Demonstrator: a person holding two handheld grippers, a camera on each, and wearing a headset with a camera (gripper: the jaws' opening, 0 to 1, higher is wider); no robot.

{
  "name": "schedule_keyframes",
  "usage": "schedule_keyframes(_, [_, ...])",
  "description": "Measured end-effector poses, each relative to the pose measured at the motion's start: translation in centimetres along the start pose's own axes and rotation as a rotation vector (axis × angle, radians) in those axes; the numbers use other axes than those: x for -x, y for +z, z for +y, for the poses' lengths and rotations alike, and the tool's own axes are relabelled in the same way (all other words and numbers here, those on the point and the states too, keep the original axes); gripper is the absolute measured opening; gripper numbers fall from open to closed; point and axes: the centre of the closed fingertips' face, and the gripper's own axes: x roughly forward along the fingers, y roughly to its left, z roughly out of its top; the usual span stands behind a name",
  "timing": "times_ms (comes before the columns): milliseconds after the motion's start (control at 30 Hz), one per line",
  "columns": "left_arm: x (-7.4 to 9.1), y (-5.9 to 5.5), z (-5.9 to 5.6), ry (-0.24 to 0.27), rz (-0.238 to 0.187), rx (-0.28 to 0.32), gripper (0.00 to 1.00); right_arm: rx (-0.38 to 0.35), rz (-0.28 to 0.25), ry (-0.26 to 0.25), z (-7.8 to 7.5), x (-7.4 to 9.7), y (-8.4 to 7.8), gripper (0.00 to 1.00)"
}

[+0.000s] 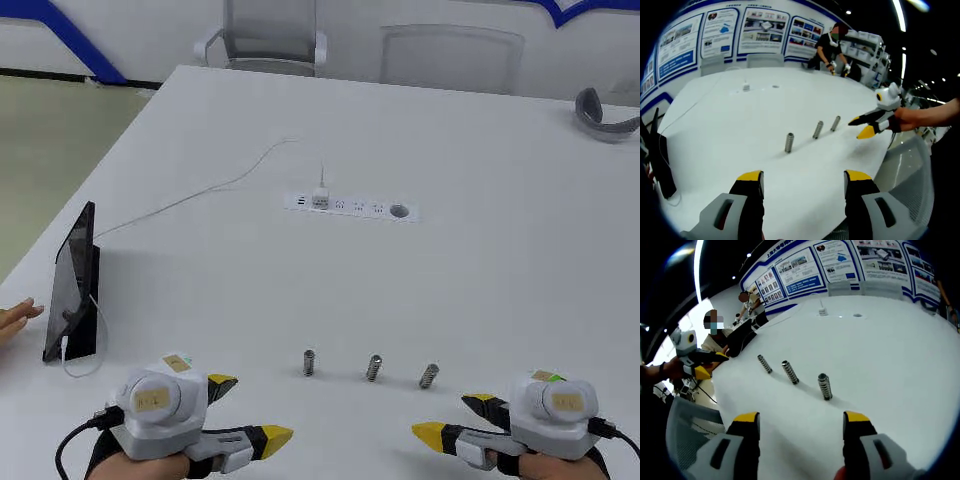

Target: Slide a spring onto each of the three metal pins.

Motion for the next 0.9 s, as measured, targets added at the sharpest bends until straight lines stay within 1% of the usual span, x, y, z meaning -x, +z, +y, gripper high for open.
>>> schedule_keyframes(133, [0.0,0.3,0.1,0.004,-0.008,0.001,0.67,0.014,-0.018,0.013,0.8,0.2,0.5,0.73])
schedule_keyframes(267, [-0.1,0.3,0.3,0.006,-0.009,-0.001,0.68,0.032,-0.019,0.016,1.4,0.5,0.7,0.76])
schedule_keyframes(367, [-0.1,0.3,0.3,0.005,-0.007,-0.004,0.68,0.043,-0.017,0.016,1.5,0.7,0.7,0.78])
schedule_keyframes(433, [-0.1,0.3,0.3,0.005,-0.006,-0.005,0.69,0.065,0.001,0.024,1.9,0.9,0.6,0.79])
schedule_keyframes(500, [-0.1,0.3,0.3,0.006,-0.005,-0.004,0.69,0.094,0.022,0.018,2.0,1.1,0.3,0.81])
schedule_keyframes(567, [-0.1,0.3,0.4,0.006,-0.004,-0.004,0.69,0.105,0.025,0.021,2.1,1.1,0.3,0.81])
schedule_keyframes(800, [-0.1,0.4,0.3,0.007,-0.006,-0.005,0.69,0.106,0.027,0.029,2.4,1.3,0.2,0.84])
schedule_keyframes(900, [-0.1,0.4,0.2,0.007,-0.006,-0.005,0.69,0.108,0.015,0.027,2.4,1.3,0.5,0.85])
